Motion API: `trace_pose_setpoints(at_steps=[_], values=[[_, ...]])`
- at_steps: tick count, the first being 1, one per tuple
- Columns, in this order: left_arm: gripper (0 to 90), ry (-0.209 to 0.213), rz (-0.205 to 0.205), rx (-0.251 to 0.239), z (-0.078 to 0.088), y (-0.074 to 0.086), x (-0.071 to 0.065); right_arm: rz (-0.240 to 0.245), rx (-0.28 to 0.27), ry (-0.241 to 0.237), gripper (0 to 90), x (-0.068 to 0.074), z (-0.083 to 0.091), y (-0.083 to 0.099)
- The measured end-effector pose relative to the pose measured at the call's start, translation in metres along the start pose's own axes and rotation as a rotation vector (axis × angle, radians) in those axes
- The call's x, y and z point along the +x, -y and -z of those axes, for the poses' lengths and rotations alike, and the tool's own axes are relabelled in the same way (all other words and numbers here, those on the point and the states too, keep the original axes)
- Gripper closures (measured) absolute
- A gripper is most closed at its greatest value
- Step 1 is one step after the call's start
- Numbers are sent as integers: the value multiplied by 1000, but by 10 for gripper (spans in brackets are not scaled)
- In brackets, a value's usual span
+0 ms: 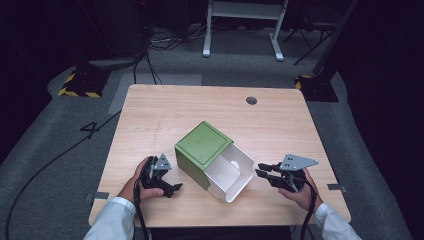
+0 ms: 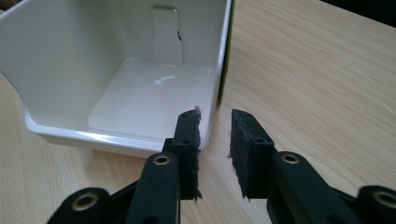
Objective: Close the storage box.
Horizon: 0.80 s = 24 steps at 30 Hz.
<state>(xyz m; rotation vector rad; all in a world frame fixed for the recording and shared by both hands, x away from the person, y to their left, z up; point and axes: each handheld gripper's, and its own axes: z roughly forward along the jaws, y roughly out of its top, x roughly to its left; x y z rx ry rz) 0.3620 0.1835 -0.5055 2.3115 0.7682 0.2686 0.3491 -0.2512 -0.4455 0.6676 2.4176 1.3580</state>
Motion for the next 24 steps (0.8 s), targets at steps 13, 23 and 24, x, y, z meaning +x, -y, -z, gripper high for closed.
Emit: trace_pose_setpoints(at_steps=[13, 23, 24], values=[[0, -1, 1, 0, 0, 0, 0, 7, 7, -5, 733, 4, -9, -5], [1, -7, 8, -1, -1, 0, -1, 2, 32, 43, 786, 1, -19, -7], [1, -7, 8, -1, -1, 0, -1, 6, 37, 47, 787, 0, -21, -8]])
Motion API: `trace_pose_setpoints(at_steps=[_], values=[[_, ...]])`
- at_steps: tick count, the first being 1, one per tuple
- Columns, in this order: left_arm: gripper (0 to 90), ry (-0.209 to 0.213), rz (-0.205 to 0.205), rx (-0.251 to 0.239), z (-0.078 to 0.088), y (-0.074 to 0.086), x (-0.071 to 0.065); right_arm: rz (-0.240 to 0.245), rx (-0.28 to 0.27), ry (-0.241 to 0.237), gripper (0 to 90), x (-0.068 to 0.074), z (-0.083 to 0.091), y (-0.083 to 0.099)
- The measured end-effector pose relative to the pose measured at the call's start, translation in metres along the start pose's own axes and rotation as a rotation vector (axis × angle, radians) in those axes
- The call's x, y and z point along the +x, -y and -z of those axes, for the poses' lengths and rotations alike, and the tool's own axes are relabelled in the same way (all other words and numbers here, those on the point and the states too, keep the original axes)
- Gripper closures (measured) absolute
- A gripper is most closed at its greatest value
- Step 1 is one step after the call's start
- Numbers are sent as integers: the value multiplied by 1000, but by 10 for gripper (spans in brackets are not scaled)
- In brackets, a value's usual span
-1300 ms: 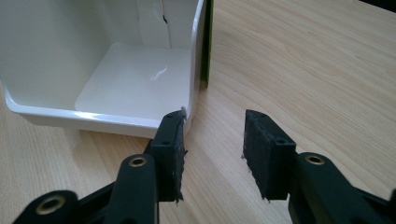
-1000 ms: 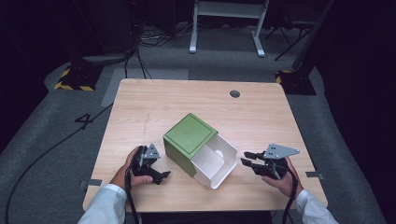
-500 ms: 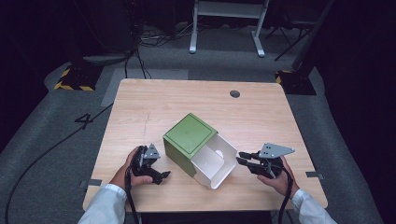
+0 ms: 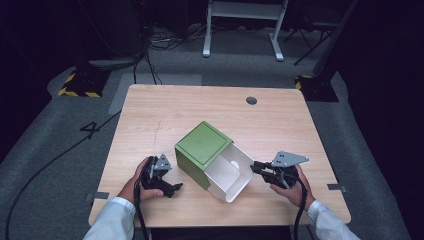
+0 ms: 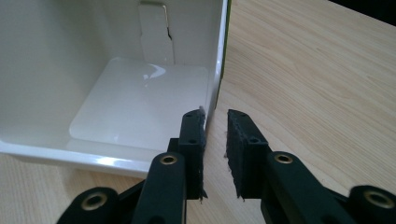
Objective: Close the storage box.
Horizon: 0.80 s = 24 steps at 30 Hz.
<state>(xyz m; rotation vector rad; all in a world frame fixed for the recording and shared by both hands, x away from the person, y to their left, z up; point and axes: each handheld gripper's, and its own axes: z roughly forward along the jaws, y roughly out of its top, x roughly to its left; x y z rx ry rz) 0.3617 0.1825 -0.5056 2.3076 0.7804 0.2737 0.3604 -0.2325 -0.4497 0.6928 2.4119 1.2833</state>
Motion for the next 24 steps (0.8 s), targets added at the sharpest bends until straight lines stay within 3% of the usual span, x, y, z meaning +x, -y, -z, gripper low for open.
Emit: trace_pose_setpoints(at_steps=[7, 15, 24], values=[[1, 0, 0, -1, 0, 0, 0, 3, 3, 16, 874, -1, -12, -6], [1, 0, 0, 0, 0, 0, 0, -30, -1, 57, 875, -4, -22, -12], [1, -1, 1, 0, 0, 0, 0, -27, -3, 86, 868, -1, -34, -20]])
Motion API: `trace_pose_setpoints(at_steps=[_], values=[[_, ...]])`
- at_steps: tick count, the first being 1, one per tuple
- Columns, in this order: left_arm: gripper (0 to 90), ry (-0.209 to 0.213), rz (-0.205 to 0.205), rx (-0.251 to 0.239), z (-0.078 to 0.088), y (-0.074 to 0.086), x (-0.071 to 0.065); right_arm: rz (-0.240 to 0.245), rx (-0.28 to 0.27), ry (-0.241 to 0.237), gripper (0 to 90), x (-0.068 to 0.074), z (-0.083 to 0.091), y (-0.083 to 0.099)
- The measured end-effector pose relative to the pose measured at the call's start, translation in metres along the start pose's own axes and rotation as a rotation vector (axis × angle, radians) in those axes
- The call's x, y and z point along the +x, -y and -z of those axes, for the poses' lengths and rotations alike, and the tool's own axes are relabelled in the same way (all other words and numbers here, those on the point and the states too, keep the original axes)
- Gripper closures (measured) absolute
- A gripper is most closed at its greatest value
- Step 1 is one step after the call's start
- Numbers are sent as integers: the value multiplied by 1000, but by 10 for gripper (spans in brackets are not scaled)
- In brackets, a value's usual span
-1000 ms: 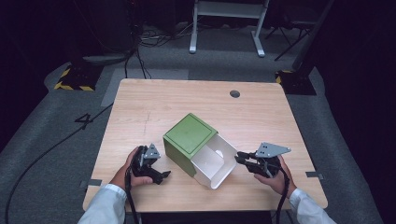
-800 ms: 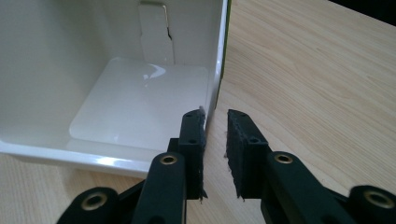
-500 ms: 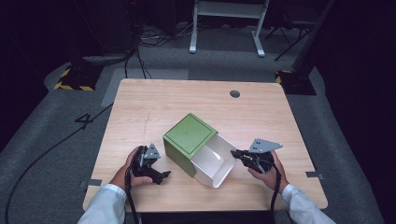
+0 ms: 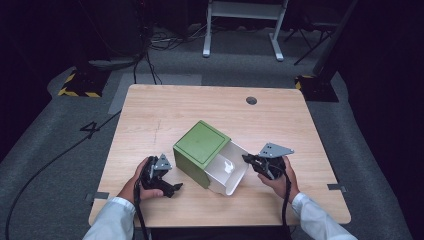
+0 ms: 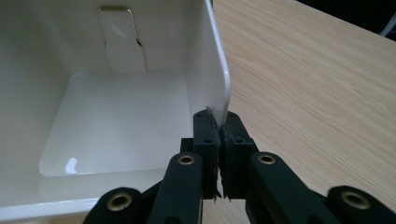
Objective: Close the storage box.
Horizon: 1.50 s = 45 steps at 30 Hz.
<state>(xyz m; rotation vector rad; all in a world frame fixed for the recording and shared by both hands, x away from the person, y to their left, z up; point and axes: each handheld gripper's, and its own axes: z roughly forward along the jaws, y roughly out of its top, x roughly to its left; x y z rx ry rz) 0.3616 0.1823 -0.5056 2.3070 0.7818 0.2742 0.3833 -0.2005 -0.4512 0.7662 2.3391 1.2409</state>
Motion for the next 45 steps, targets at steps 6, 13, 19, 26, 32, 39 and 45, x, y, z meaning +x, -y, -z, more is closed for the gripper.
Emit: trace_pose_setpoints(at_steps=[6, 13, 19, 26, 32, 39, 45], values=[[1, -1, 1, 0, 0, 0, 0, 1, -5, 1, 860, 0, -2, 0], [2, -3, 2, 0, 0, 0, -1, 30, 21, -49, 659, 2, -2, 5], [3, -4, 3, 0, 0, 0, -1, 35, 40, -92, 519, 4, 2, 9], [3, -5, 4, 0, 0, 0, -1, 34, 39, -154, 386, 4, 14, 19], [4, -6, 4, -1, 0, 0, -1, 19, 56, -176, 349, 3, 10, 26], [3, -6, 5, 0, 0, 0, -1, 14, 23, -189, 366, 4, 9, 23], [4, -6, 4, 0, 0, 0, -1, 2, -9, -189, 372, 6, 3, 24]])
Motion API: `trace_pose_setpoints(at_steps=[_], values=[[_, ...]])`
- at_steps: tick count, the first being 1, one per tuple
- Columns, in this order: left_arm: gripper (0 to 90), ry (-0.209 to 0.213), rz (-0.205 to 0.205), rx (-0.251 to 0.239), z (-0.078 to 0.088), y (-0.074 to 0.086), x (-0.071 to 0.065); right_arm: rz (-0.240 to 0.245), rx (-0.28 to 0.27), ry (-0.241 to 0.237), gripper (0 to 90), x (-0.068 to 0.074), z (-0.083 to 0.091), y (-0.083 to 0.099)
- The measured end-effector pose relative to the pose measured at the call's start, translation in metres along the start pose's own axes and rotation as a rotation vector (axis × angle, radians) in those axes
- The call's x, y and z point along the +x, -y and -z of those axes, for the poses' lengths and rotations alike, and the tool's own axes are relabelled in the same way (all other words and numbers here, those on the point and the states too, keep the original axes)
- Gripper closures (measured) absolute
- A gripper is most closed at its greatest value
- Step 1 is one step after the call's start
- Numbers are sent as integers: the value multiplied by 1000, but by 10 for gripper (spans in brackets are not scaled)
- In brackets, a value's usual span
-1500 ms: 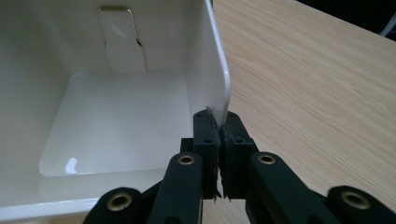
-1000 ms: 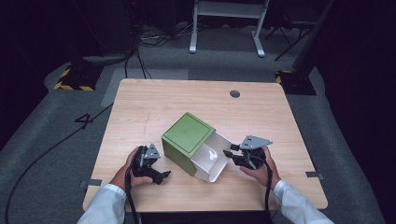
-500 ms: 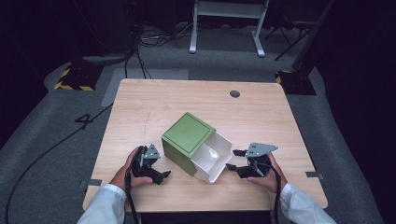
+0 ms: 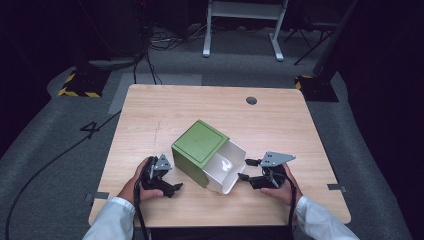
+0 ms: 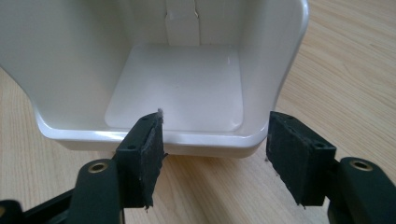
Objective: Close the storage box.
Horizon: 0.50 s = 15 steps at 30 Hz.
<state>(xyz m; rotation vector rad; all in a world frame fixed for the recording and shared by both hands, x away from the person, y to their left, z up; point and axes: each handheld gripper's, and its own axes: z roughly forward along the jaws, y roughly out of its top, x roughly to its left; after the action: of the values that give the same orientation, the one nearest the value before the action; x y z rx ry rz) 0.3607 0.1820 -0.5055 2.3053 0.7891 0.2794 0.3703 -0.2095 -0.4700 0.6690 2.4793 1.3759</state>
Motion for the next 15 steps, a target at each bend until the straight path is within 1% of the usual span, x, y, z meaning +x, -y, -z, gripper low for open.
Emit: trace_pose_setpoints(at_steps=[1, 2, 4, 7, 8, 9, 10, 12, 13, 14, 15], values=[[3, 0, 0, 0, 0, 0, 0, 23, 13, 5, 366, 1, -2, 0], [3, 0, 0, 0, 0, 0, 0, 30, 17, 7, 363, 1, -3, 1], [3, 0, 0, 0, 0, 0, 0, 24, 19, 8, 356, 1, -3, 2], [2, 2, 2, 2, 0, 0, 0, 9, 16, 30, 342, 0, -3, 3], [3, 3, -1, 0, 0, 0, 0, 7, 15, 37, 325, 1, -3, 3], [3, 4, -3, 1, -1, -1, 0, 7, 15, 37, 325, 1, -3, 3], [3, 4, -3, 0, -1, -1, 0, 9, 21, 18, 311, 2, -4, 4], [3, 6, -3, -1, -1, -1, 0, 19, 28, 9, 283, 4, -5, 5], [3, 6, -3, -1, -1, -1, 0, 19, 28, 9, 283, 4, -5, 5], [3, 5, -4, 0, -1, -1, 0, 17, 33, 8, 246, 4, -6, 6], [2, 6, -3, 1, -2, -2, -1, 19, 35, 16, 232, 4, -7, 6]])
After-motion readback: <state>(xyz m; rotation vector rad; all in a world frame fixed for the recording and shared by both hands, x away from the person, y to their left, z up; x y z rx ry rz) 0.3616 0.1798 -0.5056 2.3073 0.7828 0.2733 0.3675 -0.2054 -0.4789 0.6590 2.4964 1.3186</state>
